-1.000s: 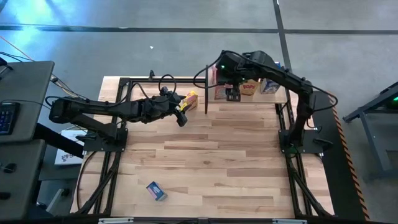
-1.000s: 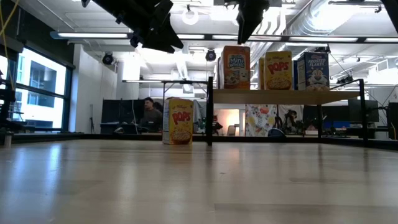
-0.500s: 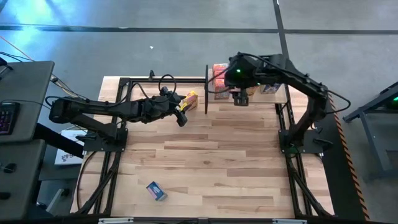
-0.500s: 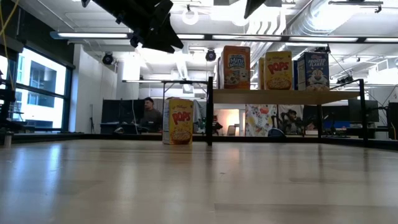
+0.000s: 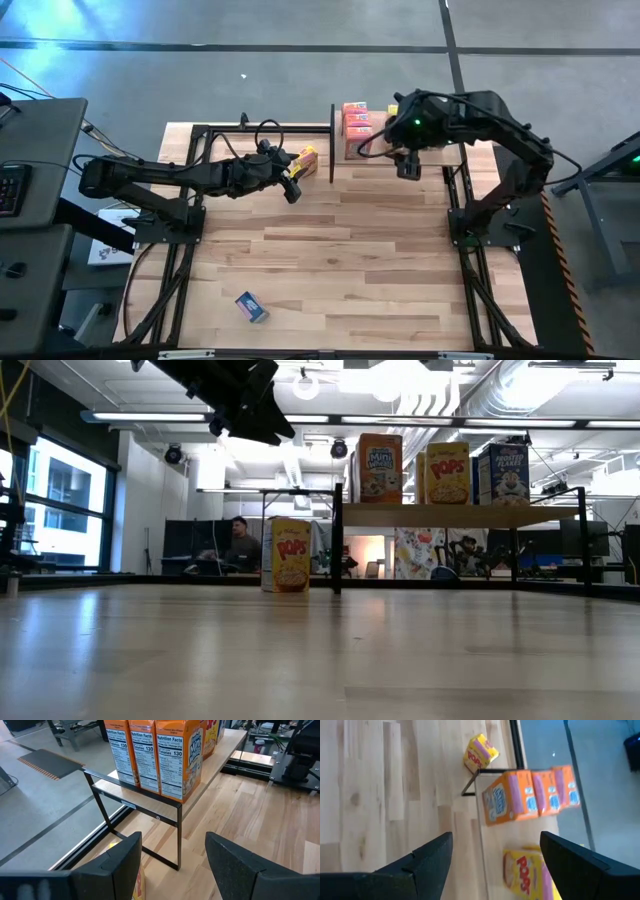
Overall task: Stack cereal on shelf
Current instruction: Put the blue cereal box on the shelf aligned with the other blue cereal boxes
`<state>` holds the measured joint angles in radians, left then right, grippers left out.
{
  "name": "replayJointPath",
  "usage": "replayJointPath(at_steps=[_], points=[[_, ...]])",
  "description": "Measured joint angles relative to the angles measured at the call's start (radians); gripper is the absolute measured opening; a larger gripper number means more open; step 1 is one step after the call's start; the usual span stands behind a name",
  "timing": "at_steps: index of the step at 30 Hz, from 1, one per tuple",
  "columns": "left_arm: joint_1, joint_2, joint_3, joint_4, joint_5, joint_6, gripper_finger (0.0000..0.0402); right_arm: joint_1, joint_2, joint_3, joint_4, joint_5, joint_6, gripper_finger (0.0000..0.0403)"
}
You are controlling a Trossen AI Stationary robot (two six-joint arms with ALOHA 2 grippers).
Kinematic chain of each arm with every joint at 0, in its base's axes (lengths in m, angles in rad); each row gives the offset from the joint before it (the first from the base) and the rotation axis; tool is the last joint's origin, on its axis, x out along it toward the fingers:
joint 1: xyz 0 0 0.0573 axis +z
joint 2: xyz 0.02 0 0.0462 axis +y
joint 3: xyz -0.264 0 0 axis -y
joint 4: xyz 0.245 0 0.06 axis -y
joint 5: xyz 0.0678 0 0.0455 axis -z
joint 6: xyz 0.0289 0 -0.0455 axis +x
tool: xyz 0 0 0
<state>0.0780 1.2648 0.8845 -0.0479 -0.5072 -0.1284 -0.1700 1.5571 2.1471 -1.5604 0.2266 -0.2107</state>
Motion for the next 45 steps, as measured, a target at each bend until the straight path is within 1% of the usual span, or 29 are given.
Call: replayJointPath(at_steps=[3, 9, 14, 16, 20, 22, 24, 27, 30, 36, 41, 45], points=[[0.000, 0.000, 0.000, 0.000, 0.000, 0.000, 0.0209, 0.014, -0.008, -0.002, -0.010, -0.002, 0.042, 0.0293], [0.000, 0.000, 0.000, 0.002, 0.000, 0.000, 0.0209, 0.043, -0.017, -0.003, -0.010, -0.064, 0.078, 0.0293], [0.000, 0.000, 0.000, 0.003, 0.007, -0.004, 0.0209, 0.067, -0.020, -0.003, -0.011, -0.063, 0.103, 0.0293], [0.000, 0.000, 0.000, 0.003, 0.061, 0.045, 0.0209, 0.074, -0.020, -0.003, -0.011, -0.063, 0.118, 0.0293], [-0.032, -0.004, 0.000, 0.002, 0.207, 0.235, 0.0209, 0.077, -0.020, -0.003, -0.011, -0.063, 0.153, 0.0293], [-0.066, -0.004, 0.002, -0.004, 0.237, 0.329, 0.0209, 0.076, -0.020, -0.003, -0.011, -0.065, 0.175, 0.0293], [-0.106, -0.004, 0.017, -0.028, 0.237, 0.407, 0.0209, 0.078, -0.020, -0.003, -0.011, -0.065, 0.194, 0.0293], [-0.169, -0.004, 0.062, -0.115, 0.237, 0.483, 0.0209, 0.081, -0.020, -0.003, -0.011, -0.066, 0.214, 0.0293], [-0.229, -0.004, 0.119, -0.222, 0.237, 0.496, 0.0209, 0.081, -0.020, -0.003, -0.011, -0.066, 0.214, 0.0293], [-0.326, -0.005, 0.235, -0.373, 0.236, 0.419, 0.0209, 0.081, -0.020, -0.003, -0.011, -0.066, 0.214, 0.0293], [-0.397, -0.005, 0.342, -0.581, 0.236, 0.410, 0.0209, 0.081, -0.020, -0.003, -0.011, -0.065, 0.215, 0.0293], [-0.440, -0.005, 0.398, -0.658, 0.217, 0.348, 0.0209, 0.081, -0.020, -0.003, -0.011, -0.065, 0.234, 0.0293]])
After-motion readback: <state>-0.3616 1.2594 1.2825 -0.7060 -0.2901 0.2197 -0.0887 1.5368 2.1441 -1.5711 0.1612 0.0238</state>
